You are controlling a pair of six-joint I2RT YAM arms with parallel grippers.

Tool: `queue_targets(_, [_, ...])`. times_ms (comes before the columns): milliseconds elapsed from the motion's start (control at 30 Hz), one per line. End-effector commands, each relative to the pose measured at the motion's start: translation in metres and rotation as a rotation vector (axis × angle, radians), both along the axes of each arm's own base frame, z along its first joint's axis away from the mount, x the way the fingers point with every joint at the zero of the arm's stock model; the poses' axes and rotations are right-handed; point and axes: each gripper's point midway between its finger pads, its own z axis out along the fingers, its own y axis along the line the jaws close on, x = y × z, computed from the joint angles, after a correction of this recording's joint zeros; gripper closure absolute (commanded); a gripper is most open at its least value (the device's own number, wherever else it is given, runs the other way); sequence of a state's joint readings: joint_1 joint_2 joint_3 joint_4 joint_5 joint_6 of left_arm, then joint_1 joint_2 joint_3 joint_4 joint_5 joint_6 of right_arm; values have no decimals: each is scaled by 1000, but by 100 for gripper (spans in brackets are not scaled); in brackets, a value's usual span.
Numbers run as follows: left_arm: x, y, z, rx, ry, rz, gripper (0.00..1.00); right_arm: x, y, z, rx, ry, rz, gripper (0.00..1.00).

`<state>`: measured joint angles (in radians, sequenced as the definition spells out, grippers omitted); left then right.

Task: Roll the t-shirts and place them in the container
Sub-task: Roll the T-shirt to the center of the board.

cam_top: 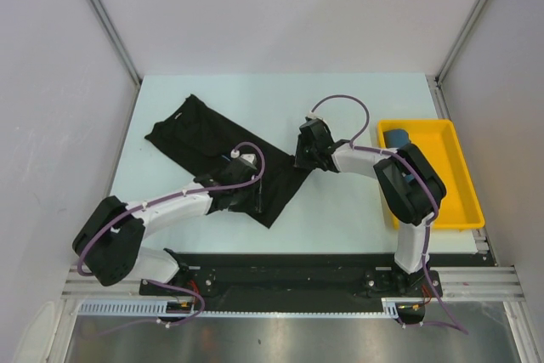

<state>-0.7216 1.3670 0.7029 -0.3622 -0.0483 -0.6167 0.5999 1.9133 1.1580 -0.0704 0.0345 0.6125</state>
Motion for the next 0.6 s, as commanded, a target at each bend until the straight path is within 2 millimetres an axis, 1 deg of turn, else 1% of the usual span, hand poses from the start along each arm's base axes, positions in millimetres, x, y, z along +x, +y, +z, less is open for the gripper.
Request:
queue_targets(0, [6,-9,16,-25,-40,-39,43,5,1,-5,4,-18,10,73])
queue_targets(67, [6,-6,11,-5,-33,-39,45,5,1,-7,1,-16,9,73])
queue_targets(133, [7,-7,9,2,-28,-45,53,6,2,-6,3,-18,12,73])
queue_targets(167, [7,-8,6,7,-22,-47,61,5,1,-9,-2,-13,11,73])
queue_targets(233, [10,-9,6,11,-29,-54,73,5,2,-10,-2,-14,13,73])
queue_targets(267, [10,-8,6,19,-28,-57,86,6,2,-10,-4,-16,13,73])
queue_targets(300, [11,-2,6,50,-31,-49,93,6,0,-12,-8,-13,13,73])
queue_targets(333, [15,-1,11,61,-47,-45,98,6,0,-13,-13,-12,14,72])
queue_targets(367, [16,2,12,68,-52,-42,100,5,0,-14,-14,-11,17,72])
queue_targets(433, [15,6,14,58,-51,-30,100,6,-2,-19,-24,-8,20,71])
queue_targets(567, [9,17,4,77,-26,-4,100,5,-5,-29,-44,9,19,71])
